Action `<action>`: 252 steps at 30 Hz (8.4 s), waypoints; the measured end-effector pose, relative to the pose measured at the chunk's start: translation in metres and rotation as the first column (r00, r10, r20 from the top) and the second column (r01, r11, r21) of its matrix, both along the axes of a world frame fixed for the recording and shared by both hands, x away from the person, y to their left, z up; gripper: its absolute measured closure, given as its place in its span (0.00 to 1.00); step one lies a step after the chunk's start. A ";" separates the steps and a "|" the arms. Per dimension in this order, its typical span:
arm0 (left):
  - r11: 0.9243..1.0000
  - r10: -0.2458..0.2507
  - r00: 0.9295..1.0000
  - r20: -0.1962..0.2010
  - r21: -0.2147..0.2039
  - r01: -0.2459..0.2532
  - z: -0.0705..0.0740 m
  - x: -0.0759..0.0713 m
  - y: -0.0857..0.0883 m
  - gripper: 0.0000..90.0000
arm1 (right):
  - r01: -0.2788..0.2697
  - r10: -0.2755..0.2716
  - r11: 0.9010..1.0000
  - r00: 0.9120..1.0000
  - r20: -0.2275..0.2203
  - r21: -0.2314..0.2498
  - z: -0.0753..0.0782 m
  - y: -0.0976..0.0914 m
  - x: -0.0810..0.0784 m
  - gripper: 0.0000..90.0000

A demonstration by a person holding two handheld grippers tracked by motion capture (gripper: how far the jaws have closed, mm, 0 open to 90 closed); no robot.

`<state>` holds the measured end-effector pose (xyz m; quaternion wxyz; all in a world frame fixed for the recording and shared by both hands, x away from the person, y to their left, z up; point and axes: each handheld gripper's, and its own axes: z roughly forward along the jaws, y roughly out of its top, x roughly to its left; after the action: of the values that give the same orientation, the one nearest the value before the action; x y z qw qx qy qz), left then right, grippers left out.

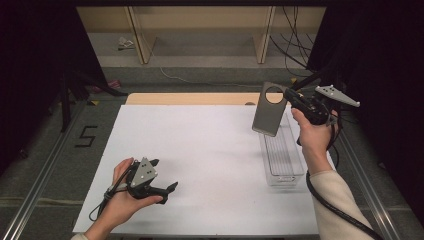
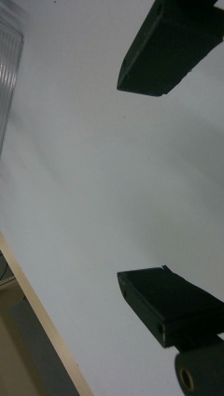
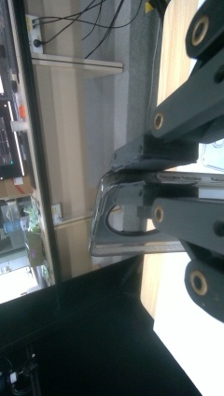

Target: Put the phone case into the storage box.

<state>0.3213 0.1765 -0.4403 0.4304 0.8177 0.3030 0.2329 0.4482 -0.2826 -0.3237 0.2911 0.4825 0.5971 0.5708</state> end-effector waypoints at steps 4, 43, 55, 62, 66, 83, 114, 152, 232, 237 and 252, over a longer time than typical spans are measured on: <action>1.000 0.001 1.000 0.000 -0.002 -0.001 0.000 0.000 0.000 0.08 | 0.005 -0.005 1.000 1.000 0.002 0.002 0.000 -0.001 0.000 0.92; 1.000 0.001 1.000 -0.001 -0.003 -0.001 0.000 0.000 0.000 0.08 | 0.046 -0.046 0.999 0.999 0.013 0.011 0.002 -0.014 0.000 0.92; 1.000 0.001 1.000 -0.001 -0.004 -0.001 0.001 0.000 0.000 0.08 | 0.059 -0.059 0.998 0.998 0.014 0.010 0.003 -0.017 0.000 0.92; 1.000 0.002 1.000 -0.001 -0.003 -0.002 0.001 0.000 0.001 0.08 | 0.068 -0.068 0.998 0.998 0.017 0.010 0.003 -0.019 0.000 0.92; 1.000 0.002 1.000 0.000 -0.003 -0.002 0.001 0.000 0.001 0.08 | 0.074 -0.075 0.997 0.997 0.019 0.003 0.003 -0.021 0.000 0.92; 1.000 0.003 1.000 0.000 -0.003 -0.003 0.001 0.000 0.001 0.08 | 0.089 -0.089 0.996 0.996 0.017 -0.004 0.002 -0.024 0.001 0.92; 1.000 0.006 1.000 0.001 -0.004 -0.006 0.001 0.001 0.001 0.08 | 0.105 -0.105 0.994 0.994 0.015 -0.022 -0.001 -0.028 0.004 0.92; 1.000 0.012 1.000 0.004 -0.010 -0.012 0.001 0.001 0.002 0.09 | 0.109 -0.109 0.993 0.994 0.009 -0.046 -0.003 -0.027 0.013 0.92; 1.000 0.019 1.000 0.000 -0.016 -0.019 0.001 0.002 0.002 0.09 | 0.128 -0.133 0.985 0.990 -0.040 -0.119 -0.032 -0.026 0.056 0.92; 1.000 0.019 1.000 0.001 -0.016 -0.019 0.001 0.002 0.003 0.09 | 0.126 -0.132 0.984 0.990 -0.050 -0.123 -0.034 -0.026 0.058 0.92; 1.000 0.024 1.000 0.001 -0.020 -0.024 0.001 0.002 0.003 0.09 | 0.109 -0.119 0.985 0.990 -0.072 -0.132 -0.043 -0.023 0.066 0.92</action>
<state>0.3238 0.1796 -0.4397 0.4359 0.8097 0.3146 0.2355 0.5140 -0.3054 -0.3663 0.3296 0.5185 0.6150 0.4942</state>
